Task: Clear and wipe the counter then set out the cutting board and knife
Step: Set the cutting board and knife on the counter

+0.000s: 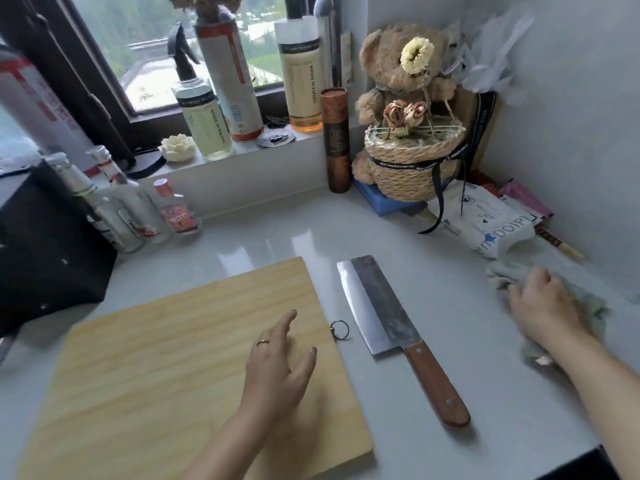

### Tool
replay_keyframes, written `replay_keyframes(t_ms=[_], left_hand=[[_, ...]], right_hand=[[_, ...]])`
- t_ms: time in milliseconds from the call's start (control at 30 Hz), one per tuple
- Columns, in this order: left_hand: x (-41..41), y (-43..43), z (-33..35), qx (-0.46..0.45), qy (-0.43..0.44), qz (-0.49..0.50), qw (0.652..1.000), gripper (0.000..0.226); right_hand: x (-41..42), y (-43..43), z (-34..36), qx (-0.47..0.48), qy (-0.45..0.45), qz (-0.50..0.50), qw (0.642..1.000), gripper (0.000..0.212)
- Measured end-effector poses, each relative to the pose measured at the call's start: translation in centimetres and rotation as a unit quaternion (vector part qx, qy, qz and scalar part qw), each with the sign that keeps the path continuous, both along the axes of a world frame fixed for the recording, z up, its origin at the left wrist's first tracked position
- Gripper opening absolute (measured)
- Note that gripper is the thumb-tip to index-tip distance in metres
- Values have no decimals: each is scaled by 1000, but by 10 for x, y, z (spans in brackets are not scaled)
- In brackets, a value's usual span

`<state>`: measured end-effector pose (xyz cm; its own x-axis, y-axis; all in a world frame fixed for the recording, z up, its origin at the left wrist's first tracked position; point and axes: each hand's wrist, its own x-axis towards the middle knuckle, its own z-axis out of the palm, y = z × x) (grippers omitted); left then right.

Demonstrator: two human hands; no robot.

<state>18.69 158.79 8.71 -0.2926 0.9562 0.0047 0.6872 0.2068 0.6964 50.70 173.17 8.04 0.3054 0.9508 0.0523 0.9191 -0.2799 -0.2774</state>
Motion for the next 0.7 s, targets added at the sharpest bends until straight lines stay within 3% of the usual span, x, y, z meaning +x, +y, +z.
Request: replay_keyframes(t_ms=[167,300,467,567,700], left_hand=[[-40,-29,25,38,-39,75,996,54],[-68,-84,43,78,-71,118,987,53],[-116,-197,45,117,-108,219,963,49],[-143,-288,40,125,-141,285,940,47],[-178,-412,30,125,-227,401,879,72]], right_hand=[[-69,-23,61,105,97,100,985,32],[-174,-88,90,146,205,271,929,20],[-309,-212,88,52,262,503,822,18],[-367,-294,85,-46,300,569,764,17],[-430,-398,78,-166,326,634,681,17]])
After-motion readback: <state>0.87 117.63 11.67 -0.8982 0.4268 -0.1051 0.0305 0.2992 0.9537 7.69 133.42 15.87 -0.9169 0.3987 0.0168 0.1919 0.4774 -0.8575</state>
